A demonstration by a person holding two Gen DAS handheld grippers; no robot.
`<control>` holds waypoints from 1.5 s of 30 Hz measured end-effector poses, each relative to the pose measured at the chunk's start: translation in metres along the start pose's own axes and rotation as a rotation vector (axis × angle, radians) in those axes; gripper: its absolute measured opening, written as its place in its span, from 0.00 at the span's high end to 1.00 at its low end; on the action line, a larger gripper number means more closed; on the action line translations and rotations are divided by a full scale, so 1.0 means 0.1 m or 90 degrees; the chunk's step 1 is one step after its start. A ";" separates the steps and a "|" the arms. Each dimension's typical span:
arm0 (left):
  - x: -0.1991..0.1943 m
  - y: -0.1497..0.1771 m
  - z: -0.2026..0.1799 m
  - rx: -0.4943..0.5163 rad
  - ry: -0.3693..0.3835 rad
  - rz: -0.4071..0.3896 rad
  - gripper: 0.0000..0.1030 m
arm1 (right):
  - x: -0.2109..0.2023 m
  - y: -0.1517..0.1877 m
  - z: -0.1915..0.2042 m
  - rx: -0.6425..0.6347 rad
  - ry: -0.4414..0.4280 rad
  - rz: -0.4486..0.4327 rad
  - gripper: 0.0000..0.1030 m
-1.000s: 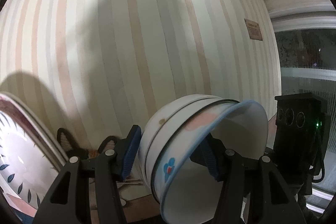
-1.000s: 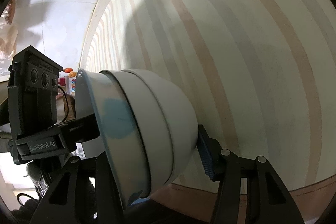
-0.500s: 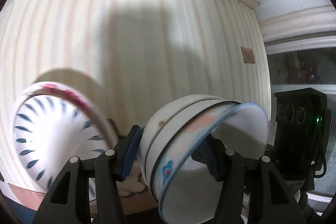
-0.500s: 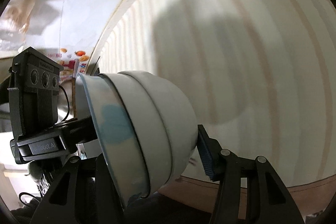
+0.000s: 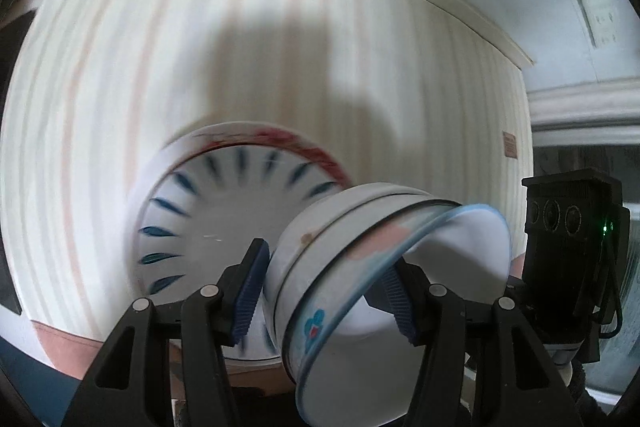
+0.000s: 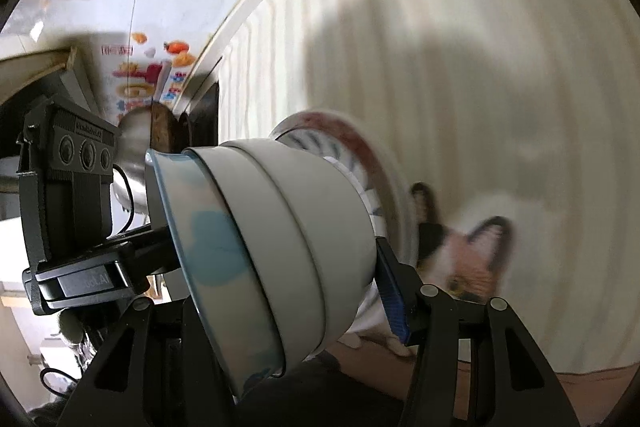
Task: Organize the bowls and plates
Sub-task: 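Carry the bowl stack over the plate stack with both tools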
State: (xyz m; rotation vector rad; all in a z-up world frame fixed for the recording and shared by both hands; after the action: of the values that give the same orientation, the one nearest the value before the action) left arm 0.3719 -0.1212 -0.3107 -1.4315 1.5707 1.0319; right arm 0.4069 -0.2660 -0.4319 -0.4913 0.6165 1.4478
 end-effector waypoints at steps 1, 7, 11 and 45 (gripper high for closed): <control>0.01 0.00 0.05 -0.007 -0.001 -0.001 0.48 | 0.06 0.00 0.03 -0.003 0.000 0.008 0.46; 0.05 -0.03 0.31 -0.038 -0.003 -0.003 0.48 | 0.36 -0.04 0.18 -0.020 0.007 0.041 0.46; 0.08 -0.07 0.45 -0.049 -0.003 0.000 0.48 | 0.54 -0.09 0.24 -0.026 0.016 0.055 0.46; -0.40 0.03 0.54 0.013 -0.107 -0.088 0.48 | 0.53 -0.10 0.58 -0.045 0.134 0.022 0.46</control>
State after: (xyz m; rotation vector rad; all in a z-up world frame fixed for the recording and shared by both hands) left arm 0.3729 -0.0564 -0.2947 -1.3818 1.3392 1.0233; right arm 0.4226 -0.1892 -0.4238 -0.6977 0.7453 1.4659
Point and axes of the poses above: each gripper's, at about its wrist camera, not at the fingertips, and x roughly the way its jaws point, z to its left, y to its underside, the point moved 2 cm from there along x, roughly the way its jaws point, and after that the axes turned 1 degree about z, right-handed, at the moved point
